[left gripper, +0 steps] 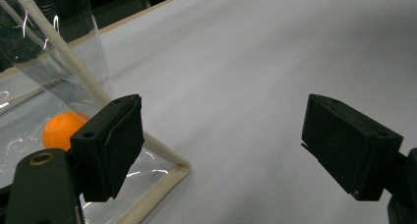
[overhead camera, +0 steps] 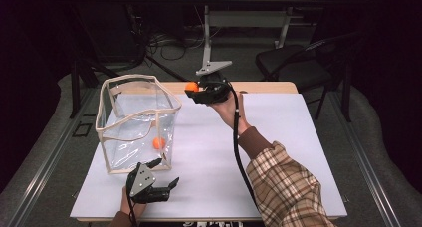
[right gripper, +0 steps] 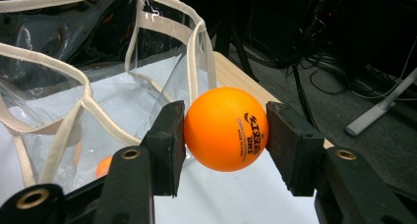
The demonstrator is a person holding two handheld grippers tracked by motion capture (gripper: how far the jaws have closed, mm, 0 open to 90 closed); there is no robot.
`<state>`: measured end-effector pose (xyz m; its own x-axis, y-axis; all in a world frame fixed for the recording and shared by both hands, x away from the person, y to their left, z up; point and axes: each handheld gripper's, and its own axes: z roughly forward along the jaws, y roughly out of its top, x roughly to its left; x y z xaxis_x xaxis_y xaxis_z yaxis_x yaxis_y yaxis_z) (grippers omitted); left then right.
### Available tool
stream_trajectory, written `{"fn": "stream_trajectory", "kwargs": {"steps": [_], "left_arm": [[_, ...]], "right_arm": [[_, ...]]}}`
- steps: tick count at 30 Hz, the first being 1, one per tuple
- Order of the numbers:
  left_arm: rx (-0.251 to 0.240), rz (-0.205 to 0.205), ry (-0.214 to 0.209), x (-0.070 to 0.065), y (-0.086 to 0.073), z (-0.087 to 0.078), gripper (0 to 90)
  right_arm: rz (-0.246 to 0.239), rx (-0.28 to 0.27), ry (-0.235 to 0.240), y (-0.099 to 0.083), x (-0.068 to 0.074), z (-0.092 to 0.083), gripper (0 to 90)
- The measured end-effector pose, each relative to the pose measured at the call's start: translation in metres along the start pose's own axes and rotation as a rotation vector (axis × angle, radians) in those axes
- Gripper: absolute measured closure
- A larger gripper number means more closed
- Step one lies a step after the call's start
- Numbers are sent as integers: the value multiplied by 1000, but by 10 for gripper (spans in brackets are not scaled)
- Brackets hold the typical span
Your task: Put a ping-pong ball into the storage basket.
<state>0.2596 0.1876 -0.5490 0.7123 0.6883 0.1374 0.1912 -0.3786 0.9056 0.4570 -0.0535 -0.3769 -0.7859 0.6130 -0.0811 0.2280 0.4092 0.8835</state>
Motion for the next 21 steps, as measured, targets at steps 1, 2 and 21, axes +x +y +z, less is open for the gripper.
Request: {"fn": "stream_trajectory", "kwargs": {"steps": [1,2,21], "left_arm": [[1,0,0,0,0,0,159],[1,0,0,0,0,0,159],[3,0,-1,0,0,0,159]], "right_arm": [[0,1,0,0,1,1,503],[-1,3,1,1,1,1,503],[-4,-10,10,8,5,8,503]]}}
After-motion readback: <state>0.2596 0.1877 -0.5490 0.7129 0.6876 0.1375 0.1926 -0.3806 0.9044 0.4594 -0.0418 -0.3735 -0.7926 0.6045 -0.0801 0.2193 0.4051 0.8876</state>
